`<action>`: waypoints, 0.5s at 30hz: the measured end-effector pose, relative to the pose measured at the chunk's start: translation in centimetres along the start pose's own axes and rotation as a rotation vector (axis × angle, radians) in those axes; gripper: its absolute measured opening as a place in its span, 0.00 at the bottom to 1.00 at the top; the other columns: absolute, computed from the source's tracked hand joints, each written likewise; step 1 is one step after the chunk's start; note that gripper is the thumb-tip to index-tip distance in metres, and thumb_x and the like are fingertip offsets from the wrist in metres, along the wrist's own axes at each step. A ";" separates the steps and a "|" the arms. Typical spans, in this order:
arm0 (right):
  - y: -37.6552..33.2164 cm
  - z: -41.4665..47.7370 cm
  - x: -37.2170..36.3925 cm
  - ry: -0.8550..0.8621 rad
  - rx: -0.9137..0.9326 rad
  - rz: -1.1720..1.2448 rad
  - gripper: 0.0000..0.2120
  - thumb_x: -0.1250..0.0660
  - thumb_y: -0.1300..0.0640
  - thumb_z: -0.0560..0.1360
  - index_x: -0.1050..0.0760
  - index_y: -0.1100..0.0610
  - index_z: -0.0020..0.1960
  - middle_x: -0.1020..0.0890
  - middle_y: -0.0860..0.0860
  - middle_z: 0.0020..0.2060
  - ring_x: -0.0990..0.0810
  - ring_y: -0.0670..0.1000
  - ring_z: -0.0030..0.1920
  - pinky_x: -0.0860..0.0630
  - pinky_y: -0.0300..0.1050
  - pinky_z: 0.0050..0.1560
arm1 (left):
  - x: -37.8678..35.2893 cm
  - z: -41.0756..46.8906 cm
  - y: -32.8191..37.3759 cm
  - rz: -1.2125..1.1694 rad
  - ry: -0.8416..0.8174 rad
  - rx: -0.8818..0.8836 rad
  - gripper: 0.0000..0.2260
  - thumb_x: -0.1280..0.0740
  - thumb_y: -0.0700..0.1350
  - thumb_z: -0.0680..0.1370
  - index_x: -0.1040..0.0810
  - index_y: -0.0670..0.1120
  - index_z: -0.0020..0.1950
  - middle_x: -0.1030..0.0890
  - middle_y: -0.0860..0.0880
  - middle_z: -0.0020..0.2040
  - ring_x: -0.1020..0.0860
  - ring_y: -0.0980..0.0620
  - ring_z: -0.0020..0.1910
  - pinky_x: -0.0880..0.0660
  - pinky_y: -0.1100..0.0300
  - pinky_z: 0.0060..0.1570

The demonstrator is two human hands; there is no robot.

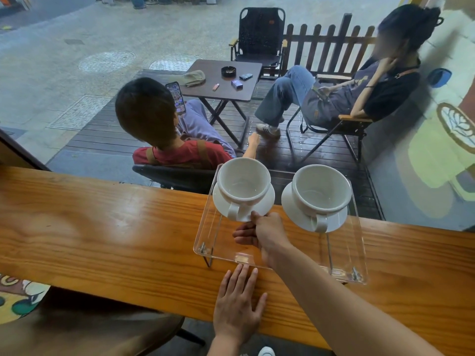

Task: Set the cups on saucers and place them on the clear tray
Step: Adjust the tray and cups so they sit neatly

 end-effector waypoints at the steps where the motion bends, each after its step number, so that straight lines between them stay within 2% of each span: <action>1: -0.1 0.0 0.0 0.000 -0.001 0.006 0.11 0.45 0.57 0.80 0.30 0.64 0.53 0.18 0.59 0.32 0.17 0.53 0.27 0.18 0.44 0.30 | 0.0 0.0 0.0 0.003 0.001 0.000 0.25 0.42 0.61 0.72 0.23 0.50 0.63 0.21 0.49 0.63 0.24 0.50 0.63 0.54 0.59 0.68; 4: -0.2 -0.1 0.0 -0.009 0.002 0.033 0.11 0.46 0.56 0.80 0.32 0.63 0.53 0.19 0.60 0.33 0.18 0.52 0.26 0.19 0.43 0.26 | 0.2 0.0 0.1 0.000 0.015 0.002 0.25 0.42 0.61 0.73 0.23 0.50 0.64 0.22 0.49 0.64 0.25 0.50 0.64 0.54 0.59 0.69; 8: 0.1 -0.1 0.9 0.024 -0.001 -0.014 0.11 0.45 0.54 0.80 0.31 0.62 0.53 0.18 0.60 0.34 0.16 0.54 0.28 0.18 0.47 0.29 | 0.1 0.0 0.0 -0.010 0.013 0.007 0.25 0.42 0.61 0.73 0.24 0.50 0.65 0.22 0.48 0.65 0.26 0.49 0.65 0.53 0.58 0.69; 12: 0.1 -0.3 1.7 0.046 -0.003 -0.057 0.12 0.45 0.54 0.80 0.29 0.61 0.46 0.18 0.58 0.32 0.17 0.54 0.27 0.21 0.44 0.26 | 0.1 -0.1 0.1 -0.001 0.020 -0.001 0.25 0.43 0.61 0.74 0.24 0.50 0.65 0.23 0.49 0.66 0.27 0.49 0.66 0.54 0.58 0.69; 15: -0.1 -0.3 1.5 0.028 0.000 -0.059 0.12 0.47 0.55 0.81 0.30 0.63 0.51 0.19 0.58 0.33 0.18 0.52 0.26 0.23 0.42 0.23 | 0.1 0.0 0.1 0.018 0.024 -0.011 0.25 0.43 0.61 0.74 0.24 0.50 0.65 0.23 0.49 0.65 0.26 0.49 0.66 0.55 0.58 0.69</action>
Point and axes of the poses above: each hand's wrist, its own z-axis towards the middle knuckle, its own x-axis out of the back of the hand, y = z × x, the point moved 9 cm from there along z, towards the middle knuckle
